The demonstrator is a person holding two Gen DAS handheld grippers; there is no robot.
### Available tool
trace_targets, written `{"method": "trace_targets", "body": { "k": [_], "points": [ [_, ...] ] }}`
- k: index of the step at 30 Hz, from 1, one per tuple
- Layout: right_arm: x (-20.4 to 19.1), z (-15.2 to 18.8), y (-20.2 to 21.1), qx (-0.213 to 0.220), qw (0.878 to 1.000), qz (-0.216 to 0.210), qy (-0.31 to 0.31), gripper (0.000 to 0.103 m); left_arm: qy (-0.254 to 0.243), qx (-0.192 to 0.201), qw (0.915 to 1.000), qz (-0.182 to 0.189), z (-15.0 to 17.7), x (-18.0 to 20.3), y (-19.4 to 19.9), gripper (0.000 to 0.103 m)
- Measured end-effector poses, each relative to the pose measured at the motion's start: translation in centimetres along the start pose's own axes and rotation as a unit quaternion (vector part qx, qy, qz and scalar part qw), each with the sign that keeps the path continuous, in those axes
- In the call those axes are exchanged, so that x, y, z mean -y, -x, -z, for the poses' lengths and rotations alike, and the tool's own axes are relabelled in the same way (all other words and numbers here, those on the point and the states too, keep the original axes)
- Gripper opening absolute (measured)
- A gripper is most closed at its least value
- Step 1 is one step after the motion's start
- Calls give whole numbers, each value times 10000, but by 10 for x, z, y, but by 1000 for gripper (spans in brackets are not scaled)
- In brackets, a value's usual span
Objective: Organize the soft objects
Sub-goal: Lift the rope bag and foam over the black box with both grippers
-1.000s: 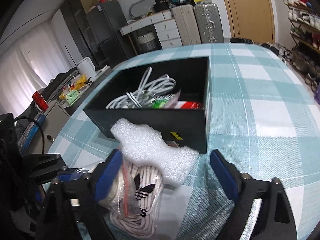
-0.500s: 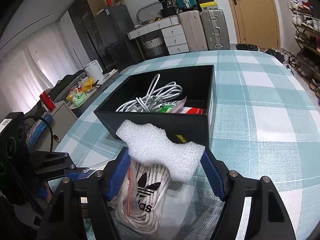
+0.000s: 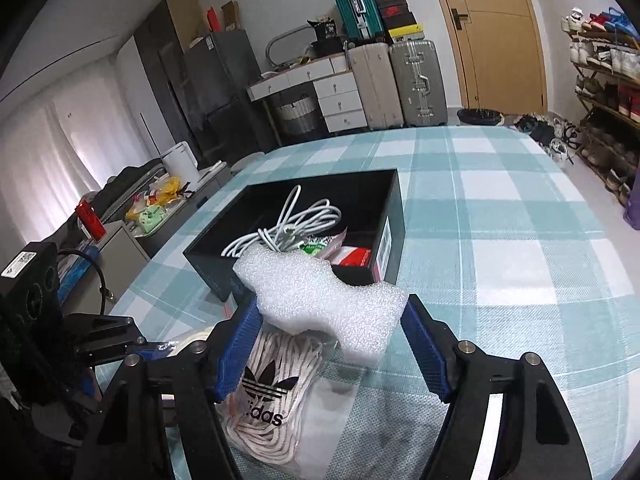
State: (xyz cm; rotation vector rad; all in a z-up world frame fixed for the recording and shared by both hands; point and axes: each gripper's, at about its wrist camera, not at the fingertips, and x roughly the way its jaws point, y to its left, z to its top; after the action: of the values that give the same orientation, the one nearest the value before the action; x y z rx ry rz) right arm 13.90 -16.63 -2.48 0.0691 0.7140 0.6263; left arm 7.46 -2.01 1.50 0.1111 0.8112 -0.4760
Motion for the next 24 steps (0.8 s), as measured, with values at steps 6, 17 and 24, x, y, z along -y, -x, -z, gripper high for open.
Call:
{"method": "trace_targets", "body": {
  "k": [6, 17, 24],
  "points": [
    [-3, -3, 12, 216, 9998, 2, 54, 72, 174, 194, 9996, -136, -4, -9, 12, 38],
    [-10, -6, 22, 360, 9988, 194, 260, 72, 678, 575, 9944, -570, -18, -33, 26, 38],
    [-15, -8, 22, 370, 9979, 345, 409, 72, 939, 665, 9903, -775, -32, -50, 25, 38]
  ]
}}
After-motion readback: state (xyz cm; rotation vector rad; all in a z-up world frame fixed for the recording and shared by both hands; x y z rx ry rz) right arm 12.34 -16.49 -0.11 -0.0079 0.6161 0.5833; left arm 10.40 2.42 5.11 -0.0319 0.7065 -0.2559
